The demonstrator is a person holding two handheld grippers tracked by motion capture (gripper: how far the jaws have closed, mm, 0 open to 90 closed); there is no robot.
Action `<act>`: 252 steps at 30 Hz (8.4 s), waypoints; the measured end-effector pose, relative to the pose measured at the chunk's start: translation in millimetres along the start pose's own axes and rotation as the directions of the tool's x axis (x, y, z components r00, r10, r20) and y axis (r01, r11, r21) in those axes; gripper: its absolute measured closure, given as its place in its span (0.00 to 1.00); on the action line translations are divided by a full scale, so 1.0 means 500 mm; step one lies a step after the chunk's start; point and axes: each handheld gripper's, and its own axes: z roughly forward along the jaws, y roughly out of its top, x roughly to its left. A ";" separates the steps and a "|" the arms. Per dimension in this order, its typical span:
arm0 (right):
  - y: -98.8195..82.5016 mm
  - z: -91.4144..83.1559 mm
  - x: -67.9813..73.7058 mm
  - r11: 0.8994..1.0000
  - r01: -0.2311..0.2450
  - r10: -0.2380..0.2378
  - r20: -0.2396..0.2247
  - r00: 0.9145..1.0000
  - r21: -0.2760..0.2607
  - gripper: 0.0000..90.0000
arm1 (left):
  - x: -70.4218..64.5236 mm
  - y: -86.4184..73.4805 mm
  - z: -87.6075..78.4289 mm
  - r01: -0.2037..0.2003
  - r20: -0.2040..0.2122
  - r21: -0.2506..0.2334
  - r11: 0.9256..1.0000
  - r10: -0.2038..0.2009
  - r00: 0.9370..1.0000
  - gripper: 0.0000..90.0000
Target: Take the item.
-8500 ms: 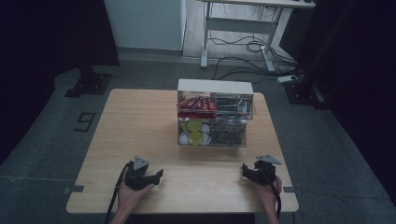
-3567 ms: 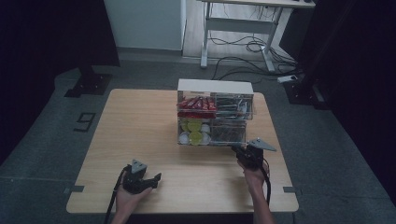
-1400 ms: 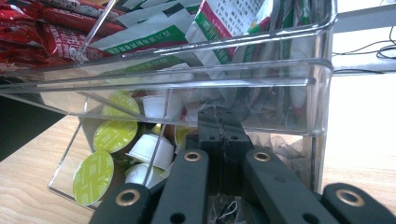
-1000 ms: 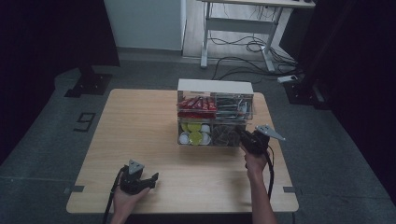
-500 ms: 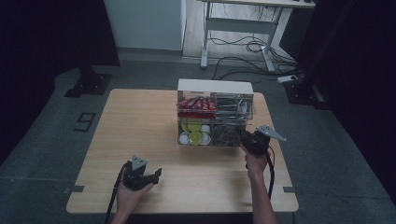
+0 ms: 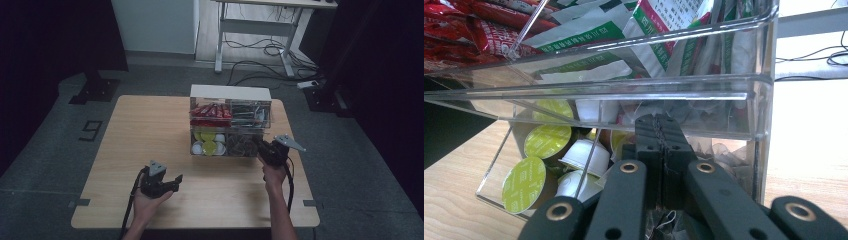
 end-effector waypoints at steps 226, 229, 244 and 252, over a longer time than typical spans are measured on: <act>-0.001 -0.018 -0.031 0.999 -0.042 0.042 0.012 0.999 -0.017 0.99 | -0.013 0.107 0.046 -0.054 -0.089 -0.145 0.988 0.041 0.995 0.43; -0.002 -0.018 -0.031 0.999 -0.042 0.043 0.013 0.999 -0.016 0.99 | -0.004 0.101 0.044 -0.049 -0.094 -0.143 0.989 0.036 0.995 0.43; -0.005 -0.016 -0.031 0.999 -0.041 0.041 0.017 0.999 -0.010 0.99 | 0.042 0.062 0.046 -0.020 -0.136 -0.108 0.994 0.005 0.991 0.43; -0.008 -0.014 -0.032 0.999 -0.040 0.040 0.019 0.999 -0.007 0.99 | 0.060 0.041 0.062 -0.008 -0.161 -0.070 0.997 -0.004 0.987 0.43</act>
